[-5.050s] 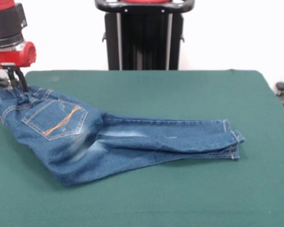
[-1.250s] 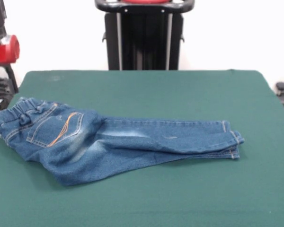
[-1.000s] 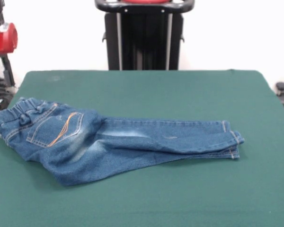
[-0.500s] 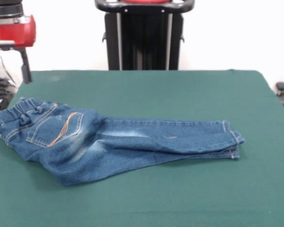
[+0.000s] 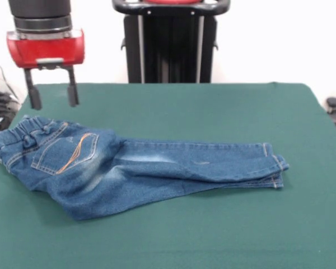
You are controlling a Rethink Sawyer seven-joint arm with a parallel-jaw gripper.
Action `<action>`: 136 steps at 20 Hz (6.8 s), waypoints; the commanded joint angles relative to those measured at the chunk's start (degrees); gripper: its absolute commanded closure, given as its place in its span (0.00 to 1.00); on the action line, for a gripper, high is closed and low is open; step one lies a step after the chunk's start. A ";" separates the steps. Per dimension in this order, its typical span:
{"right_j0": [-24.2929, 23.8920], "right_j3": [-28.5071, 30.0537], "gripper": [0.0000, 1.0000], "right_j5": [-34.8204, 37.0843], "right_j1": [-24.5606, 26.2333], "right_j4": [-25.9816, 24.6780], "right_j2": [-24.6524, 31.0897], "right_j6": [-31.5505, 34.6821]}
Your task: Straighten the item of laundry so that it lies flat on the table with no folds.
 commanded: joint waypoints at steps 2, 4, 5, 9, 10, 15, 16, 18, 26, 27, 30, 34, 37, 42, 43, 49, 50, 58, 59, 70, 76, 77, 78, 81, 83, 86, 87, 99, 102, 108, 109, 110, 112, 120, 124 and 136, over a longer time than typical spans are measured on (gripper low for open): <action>7.83 6.85 0.00 -7.05 2.20 3.10 -5.62 17.17; 9.75 6.79 0.00 -8.80 2.78 3.72 -7.52 19.02; 10.59 6.74 0.00 -9.69 3.16 4.10 -8.36 19.65; 13.62 7.16 0.00 -12.24 3.81 5.76 -11.19 21.71; 14.34 7.48 0.00 -12.75 3.87 6.41 -11.86 22.23; 18.47 8.89 0.00 -15.39 3.92 9.66 -15.38 25.30; 19.38 9.07 0.00 -16.05 4.04 10.17 -16.18 26.00; 20.84 9.28 0.00 -17.52 4.59 11.03 -17.37 27.12; 25.21 9.11 0.00 -23.73 8.17 14.15 -21.06 29.49; 25.78 9.03 0.00 -24.32 8.56 14.58 -21.49 29.76; 27.63 9.09 0.00 -26.34 9.87 16.43 -22.85 30.86; 30.30 8.15 0.00 -29.78 12.44 18.61 -24.53 32.52; 32.29 7.76 0.00 -31.70 13.69 20.48 -25.98 33.51; 34.15 7.46 0.00 -33.58 14.91 23.07 -27.26 33.48; 34.42 7.30 0.00 -33.84 15.14 23.56 -27.47 33.41; 36.87 7.00 0.00 -37.11 17.48 26.99 -29.04 34.03; 37.32 7.16 0.00 -37.62 17.85 27.71 -29.23 34.19; 40.34 9.13 0.00 -40.23 19.44 32.01 -30.87 34.38; 40.68 9.26 0.00 -40.99 19.99 32.50 -30.92 34.51; 47.10 8.70 0.00 -47.79 25.75 40.92 -33.21 36.17; 47.83 8.94 0.00 -51.24 28.19 43.19 -32.86 35.23; 48.15 8.89 0.00 -51.66 28.42 43.53 -33.08 35.06; 48.57 8.73 0.00 -51.98 28.54 43.57 -33.44 34.59; 48.70 9.37 1.00 -51.73 28.49 45.39 -33.12 34.88; 49.67 9.40 1.00 -52.24 28.42 46.40 -33.93 35.14; 49.63 9.81 1.00 -52.46 27.89 47.78 -33.38 35.46; 49.86 9.78 1.00 -52.53 27.87 48.45 -33.13 35.65; 55.70 10.17 1.00 -54.30 28.71 61.76 -29.78 42.08; 58.73 9.78 1.00 -52.94 28.29 66.93 -30.29 43.50; 63.08 9.35 1.00 -51.44 27.93 74.84 -31.48 45.25; 63.47 9.38 1.00 -51.30 27.85 75.66 -31.48 45.40; 63.87 9.35 1.00 -51.09 27.80 76.40 -31.63 45.38; 63.81 9.54 1.00 -51.00 27.45 76.96 -31.14 45.45; 65.88 9.26 1.00 -50.00 26.80 82.05 -31.12 45.33; 69.59 8.66 1.00 -48.05 26.55 88.81 -32.95 45.05; 75.58 7.95 1.00 -48.38 26.53 106.58 -32.92 41.67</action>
